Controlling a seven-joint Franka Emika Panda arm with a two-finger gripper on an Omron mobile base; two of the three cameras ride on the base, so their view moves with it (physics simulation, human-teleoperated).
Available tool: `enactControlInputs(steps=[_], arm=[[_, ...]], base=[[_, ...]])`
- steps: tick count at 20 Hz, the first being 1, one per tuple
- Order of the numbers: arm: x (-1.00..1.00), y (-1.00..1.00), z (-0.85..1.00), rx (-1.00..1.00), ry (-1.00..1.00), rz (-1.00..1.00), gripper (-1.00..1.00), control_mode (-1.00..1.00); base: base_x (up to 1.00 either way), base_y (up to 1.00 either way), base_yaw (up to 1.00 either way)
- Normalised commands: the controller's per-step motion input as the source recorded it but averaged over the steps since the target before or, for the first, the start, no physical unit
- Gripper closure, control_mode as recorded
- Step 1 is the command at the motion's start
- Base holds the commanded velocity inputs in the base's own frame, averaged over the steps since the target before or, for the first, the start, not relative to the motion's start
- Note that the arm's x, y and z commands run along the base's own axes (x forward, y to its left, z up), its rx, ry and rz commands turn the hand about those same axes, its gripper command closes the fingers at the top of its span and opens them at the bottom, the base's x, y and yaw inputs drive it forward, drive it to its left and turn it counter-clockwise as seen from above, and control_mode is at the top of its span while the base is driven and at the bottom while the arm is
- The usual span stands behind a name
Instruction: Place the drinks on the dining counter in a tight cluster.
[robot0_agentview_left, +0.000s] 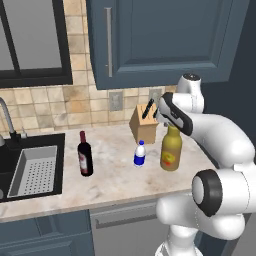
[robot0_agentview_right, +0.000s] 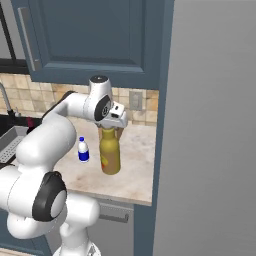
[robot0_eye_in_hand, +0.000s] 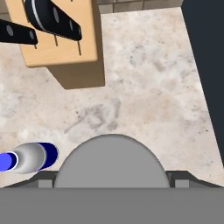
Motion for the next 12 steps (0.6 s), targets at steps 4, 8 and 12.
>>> enactControlInputs(steps=[4, 8, 12], arm=[[-0.46, 0.00, 0.03, 0.04, -0.13, 0.00, 1.00, -1.00], [-0.67, 0.00, 0.28, 0.02, -0.16, 0.02, 1.00, -1.00], [-0.43, 0.00, 0.33, 0.00, -0.05, 0.02, 1.00, -1.00]], base=[[0.00, 0.00, 0.00], [0.00, 0.00, 0.00], [0.00, 0.00, 0.00]])
